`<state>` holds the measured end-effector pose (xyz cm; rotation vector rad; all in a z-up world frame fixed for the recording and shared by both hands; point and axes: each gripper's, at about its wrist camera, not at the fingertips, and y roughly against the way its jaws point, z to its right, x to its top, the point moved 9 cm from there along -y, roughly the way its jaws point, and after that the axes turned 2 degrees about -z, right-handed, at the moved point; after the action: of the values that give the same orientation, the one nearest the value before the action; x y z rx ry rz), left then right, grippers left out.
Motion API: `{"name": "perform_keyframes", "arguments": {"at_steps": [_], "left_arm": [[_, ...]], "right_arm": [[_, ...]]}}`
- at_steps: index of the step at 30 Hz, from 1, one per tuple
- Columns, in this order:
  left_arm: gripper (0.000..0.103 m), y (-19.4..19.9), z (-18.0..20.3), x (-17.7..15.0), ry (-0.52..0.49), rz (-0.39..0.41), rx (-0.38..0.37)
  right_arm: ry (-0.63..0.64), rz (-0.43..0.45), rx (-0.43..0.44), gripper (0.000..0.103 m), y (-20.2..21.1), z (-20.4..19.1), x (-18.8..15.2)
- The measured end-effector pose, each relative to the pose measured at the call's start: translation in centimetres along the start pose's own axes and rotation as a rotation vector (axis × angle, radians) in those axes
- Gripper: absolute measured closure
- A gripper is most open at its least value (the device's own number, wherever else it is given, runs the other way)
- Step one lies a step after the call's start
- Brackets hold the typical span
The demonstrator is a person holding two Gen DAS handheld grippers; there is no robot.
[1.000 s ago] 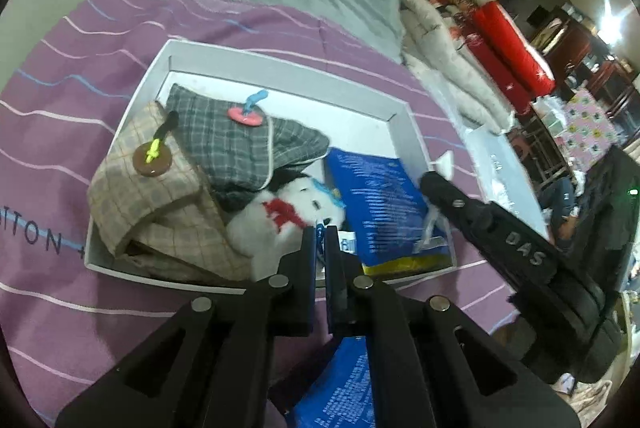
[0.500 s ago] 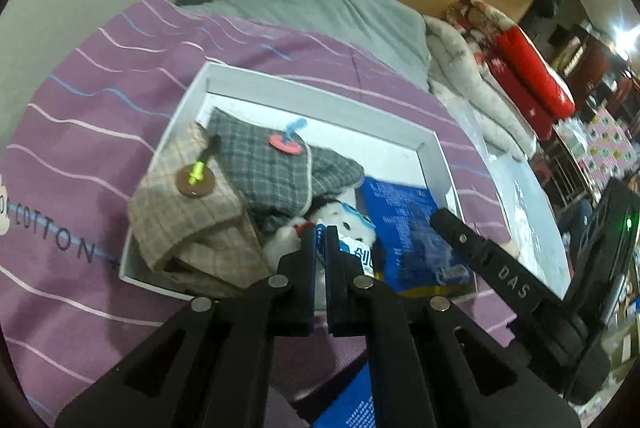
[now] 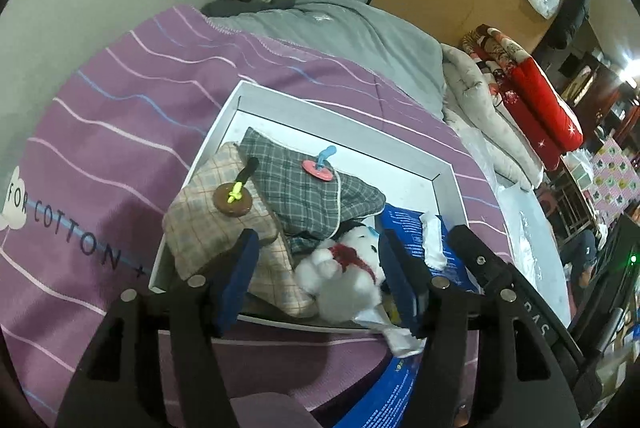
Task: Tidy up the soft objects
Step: 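Lower the tissue packet onto the blue packet and open the right gripper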
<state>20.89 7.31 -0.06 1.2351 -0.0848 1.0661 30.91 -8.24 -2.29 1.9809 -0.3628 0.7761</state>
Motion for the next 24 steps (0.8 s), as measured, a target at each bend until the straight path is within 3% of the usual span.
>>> {"name": "perform_keyframes", "arguments": {"at_steps": [8,16,24], "left_arm": [[0.04,0.2,-0.4,-0.1,0.018,-0.011,-0.006],[0.04,0.7,-1.0,0.2,0.009,-0.018,0.011],[0.04,1.1,-0.9,0.2,-0.031,-0.01,0.066]], "right_arm": [[-0.035,-0.033,0.028,0.022,0.1,0.2,-0.2],[-0.076,-0.126,0.204,0.022,1.9,-1.6,-0.3],[-0.004,-0.125,0.135,0.022,2.2,-2.4,-0.3]]}}
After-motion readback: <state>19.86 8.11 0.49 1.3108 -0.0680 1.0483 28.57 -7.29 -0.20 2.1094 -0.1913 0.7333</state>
